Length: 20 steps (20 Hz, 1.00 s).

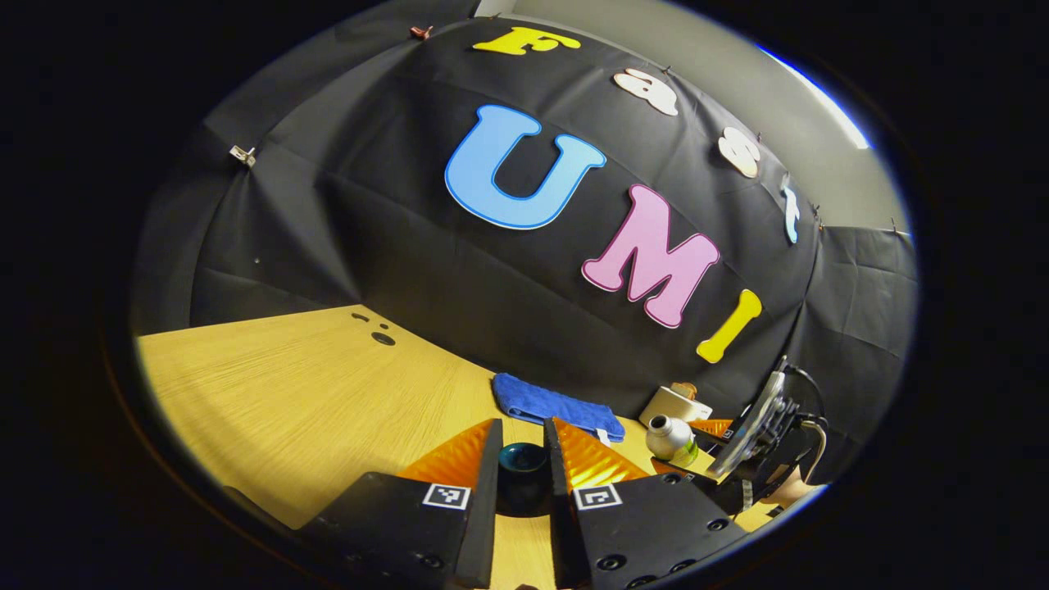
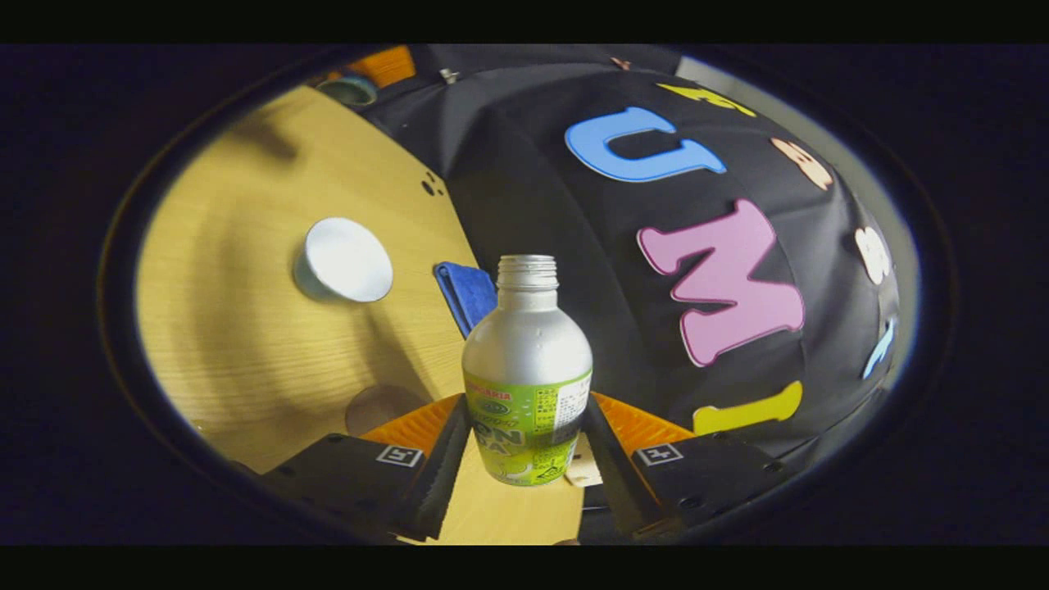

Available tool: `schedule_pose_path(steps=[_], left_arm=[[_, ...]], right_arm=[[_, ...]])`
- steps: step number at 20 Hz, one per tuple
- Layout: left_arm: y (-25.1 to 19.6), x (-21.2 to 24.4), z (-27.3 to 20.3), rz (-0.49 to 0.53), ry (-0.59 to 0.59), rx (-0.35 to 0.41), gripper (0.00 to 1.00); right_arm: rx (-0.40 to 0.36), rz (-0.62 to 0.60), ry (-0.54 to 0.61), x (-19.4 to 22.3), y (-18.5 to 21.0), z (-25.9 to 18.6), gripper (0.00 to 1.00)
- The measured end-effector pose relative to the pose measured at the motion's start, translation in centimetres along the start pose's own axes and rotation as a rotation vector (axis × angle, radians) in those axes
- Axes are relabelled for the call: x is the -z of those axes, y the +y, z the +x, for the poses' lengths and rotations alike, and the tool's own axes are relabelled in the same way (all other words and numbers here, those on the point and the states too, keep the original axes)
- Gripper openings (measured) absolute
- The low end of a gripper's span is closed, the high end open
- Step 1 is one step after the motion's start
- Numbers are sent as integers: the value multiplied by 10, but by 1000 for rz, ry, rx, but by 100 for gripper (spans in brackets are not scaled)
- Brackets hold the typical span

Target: Open the teacup lid with one hand, grasp the water bottle and pour water into the teacup with the other hand; after pouring, place the water bottle on the coaster and then close the teacup lid.

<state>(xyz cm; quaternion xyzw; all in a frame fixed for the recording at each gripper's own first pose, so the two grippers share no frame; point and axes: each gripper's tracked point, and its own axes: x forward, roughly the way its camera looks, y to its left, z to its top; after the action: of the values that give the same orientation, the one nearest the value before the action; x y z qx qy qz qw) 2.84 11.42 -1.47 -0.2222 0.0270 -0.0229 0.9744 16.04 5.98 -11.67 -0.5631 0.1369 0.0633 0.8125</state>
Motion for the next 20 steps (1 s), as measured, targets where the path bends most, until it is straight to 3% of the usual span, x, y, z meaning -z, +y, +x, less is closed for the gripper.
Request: schedule_pose_path(steps=[2,3,7,14,15,19,20], left_arm=[[2,-1,0,0,-4,-4,31],[4,0,0,0,-3,-8,31],[6,1,1,1,7,-9,31],[7,1,0,-6,8,-10,31],[6,1,0,-11,8,-6,31],[8,3,1,-18,12,-9,31],[8,3,2,-18,11,-8,31]], right_arm=[[-13,-96,3,-7,7,9,75],[-25,-127,5,-8,11,11,78],[-51,-231,10,-14,23,17,79],[-26,-414,0,-20,19,20,78],[-25,-441,4,-18,19,22,82],[-37,-518,11,-19,18,24,78],[-33,-542,9,-20,17,24,82]])
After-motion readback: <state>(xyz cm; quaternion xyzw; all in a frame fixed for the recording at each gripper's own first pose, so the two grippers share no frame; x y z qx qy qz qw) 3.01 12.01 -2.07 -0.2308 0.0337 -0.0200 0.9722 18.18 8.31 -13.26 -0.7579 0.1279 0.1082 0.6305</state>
